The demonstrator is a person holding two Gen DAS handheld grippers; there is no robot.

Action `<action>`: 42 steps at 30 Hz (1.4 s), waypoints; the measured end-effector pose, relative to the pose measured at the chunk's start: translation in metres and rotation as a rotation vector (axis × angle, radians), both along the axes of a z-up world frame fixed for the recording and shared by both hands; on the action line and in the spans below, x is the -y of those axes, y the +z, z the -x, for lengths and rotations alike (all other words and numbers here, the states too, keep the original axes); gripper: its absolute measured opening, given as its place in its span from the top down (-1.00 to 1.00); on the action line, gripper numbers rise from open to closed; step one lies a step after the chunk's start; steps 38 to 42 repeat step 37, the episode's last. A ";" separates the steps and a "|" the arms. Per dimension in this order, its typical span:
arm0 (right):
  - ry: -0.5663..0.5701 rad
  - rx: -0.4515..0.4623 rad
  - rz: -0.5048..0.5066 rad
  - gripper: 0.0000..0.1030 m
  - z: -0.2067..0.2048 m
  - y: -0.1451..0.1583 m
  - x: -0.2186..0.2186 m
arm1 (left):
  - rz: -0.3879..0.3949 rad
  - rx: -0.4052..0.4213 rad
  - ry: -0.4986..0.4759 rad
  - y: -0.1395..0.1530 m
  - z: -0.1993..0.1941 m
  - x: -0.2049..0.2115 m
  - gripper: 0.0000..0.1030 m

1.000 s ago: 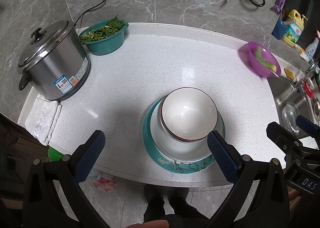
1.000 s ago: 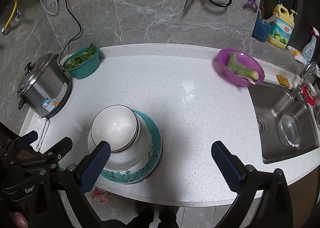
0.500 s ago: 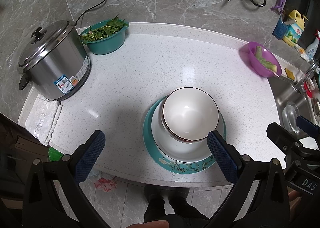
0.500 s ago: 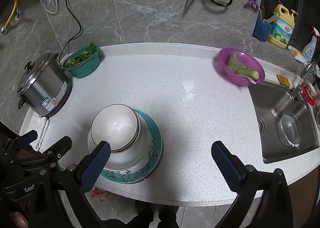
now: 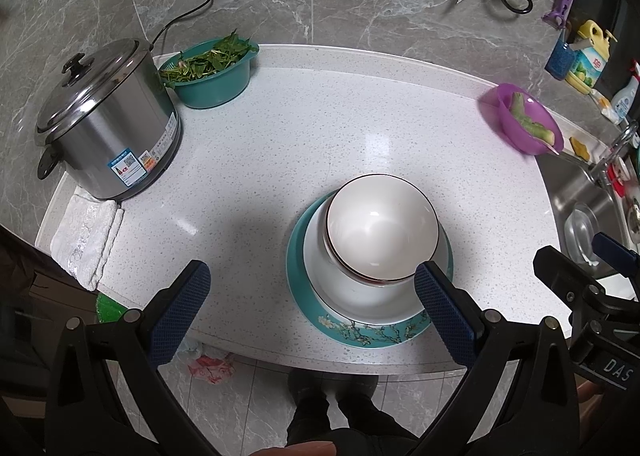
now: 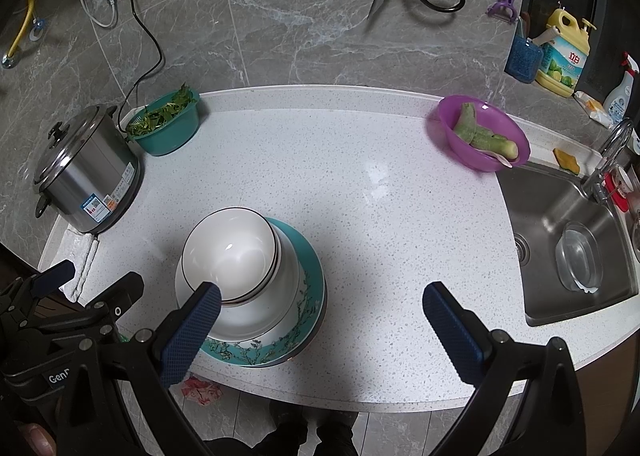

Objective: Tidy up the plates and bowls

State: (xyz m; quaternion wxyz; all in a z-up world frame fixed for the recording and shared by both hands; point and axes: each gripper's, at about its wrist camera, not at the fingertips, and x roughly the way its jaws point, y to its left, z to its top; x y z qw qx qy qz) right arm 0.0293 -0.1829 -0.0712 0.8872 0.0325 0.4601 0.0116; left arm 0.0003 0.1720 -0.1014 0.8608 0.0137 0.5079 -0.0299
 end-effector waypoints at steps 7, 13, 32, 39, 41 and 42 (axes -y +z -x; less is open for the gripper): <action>0.003 -0.002 0.000 -1.00 -0.001 -0.002 0.001 | -0.002 0.001 0.000 0.000 0.000 0.001 -1.00; 0.006 -0.004 0.001 -1.00 -0.002 -0.004 0.001 | -0.002 0.000 -0.010 0.001 -0.003 0.000 -1.00; 0.017 -0.019 -0.004 -1.00 -0.009 -0.007 0.006 | -0.009 0.007 0.005 -0.004 -0.010 -0.004 -1.00; 0.021 -0.022 -0.006 -1.00 -0.013 -0.006 0.008 | -0.004 0.006 -0.004 -0.004 -0.013 -0.005 -1.00; 0.021 -0.022 -0.006 -1.00 -0.013 -0.006 0.008 | -0.004 0.006 -0.004 -0.004 -0.013 -0.005 -1.00; 0.021 -0.022 -0.006 -1.00 -0.013 -0.006 0.008 | -0.004 0.006 -0.004 -0.004 -0.013 -0.005 -1.00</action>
